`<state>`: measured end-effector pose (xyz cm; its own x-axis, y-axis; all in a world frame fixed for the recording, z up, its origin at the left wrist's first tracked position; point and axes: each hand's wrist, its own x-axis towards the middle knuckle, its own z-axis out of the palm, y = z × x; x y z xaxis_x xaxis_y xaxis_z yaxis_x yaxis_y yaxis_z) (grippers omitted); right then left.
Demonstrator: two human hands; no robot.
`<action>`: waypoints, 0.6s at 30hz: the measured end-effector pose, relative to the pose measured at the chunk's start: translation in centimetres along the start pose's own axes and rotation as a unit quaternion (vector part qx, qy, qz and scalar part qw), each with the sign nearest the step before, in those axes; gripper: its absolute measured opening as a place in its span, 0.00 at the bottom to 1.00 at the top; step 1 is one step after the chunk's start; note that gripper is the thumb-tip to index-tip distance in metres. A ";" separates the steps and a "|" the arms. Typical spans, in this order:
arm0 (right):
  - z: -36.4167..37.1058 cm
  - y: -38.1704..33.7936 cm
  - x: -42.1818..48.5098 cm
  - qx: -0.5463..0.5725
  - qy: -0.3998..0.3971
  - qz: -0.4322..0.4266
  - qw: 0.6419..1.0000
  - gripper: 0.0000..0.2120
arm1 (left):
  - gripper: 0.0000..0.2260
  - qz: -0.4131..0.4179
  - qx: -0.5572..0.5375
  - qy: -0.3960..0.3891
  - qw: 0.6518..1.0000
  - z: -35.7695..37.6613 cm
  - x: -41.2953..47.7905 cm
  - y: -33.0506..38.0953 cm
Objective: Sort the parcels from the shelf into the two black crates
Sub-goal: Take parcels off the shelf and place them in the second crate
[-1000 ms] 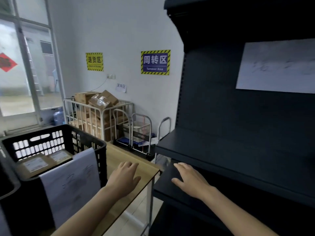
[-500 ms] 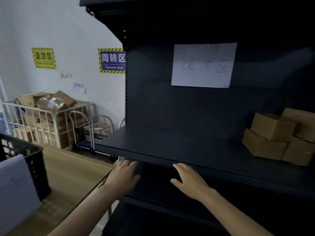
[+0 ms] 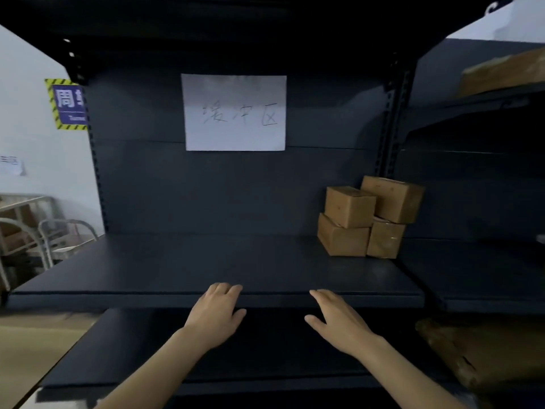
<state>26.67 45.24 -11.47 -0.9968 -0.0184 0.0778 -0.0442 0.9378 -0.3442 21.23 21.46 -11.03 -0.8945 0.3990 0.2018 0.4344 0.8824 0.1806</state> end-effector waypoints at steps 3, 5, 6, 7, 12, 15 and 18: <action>-0.8 2.4 -0.2 0.012 0.017 0.033 0.999 0.29 | 0.24 0.023 -0.007 -0.009 1.000 0.8 2.4 1.9; -1.3 4.0 -0.2 0.016 0.028 0.051 0.998 0.29 | 0.25 0.040 -0.009 -0.014 0.999 1.3 4.2 3.2; -1.7 4.9 -0.1 0.017 0.031 0.059 0.998 0.29 | 0.25 0.050 -0.012 -0.014 0.999 1.6 5.1 3.8; -2.0 5.7 0.0 0.017 0.033 0.067 0.997 0.29 | 0.25 0.059 -0.015 -0.015 0.998 1.8 6.0 4.5; -3.9 8.9 1.9 0.009 0.065 0.100 0.993 0.29 | 0.25 0.098 -0.026 -0.021 0.995 2.7 11.1 6.9; -5.2 10.2 4.1 0.017 0.089 0.117 0.989 0.29 | 0.26 0.113 -0.035 -0.018 0.993 2.8 14.6 7.7; -6.3 11.5 6.6 0.046 0.128 0.117 0.984 0.29 | 0.25 0.134 -0.048 -0.014 0.990 2.8 18.0 8.2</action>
<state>19.99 58.04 -9.02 -0.9314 0.2928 0.2161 0.1660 0.8703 -0.4637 8.36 36.59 -8.58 -0.7479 0.6232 0.2286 0.6631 0.7172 0.2142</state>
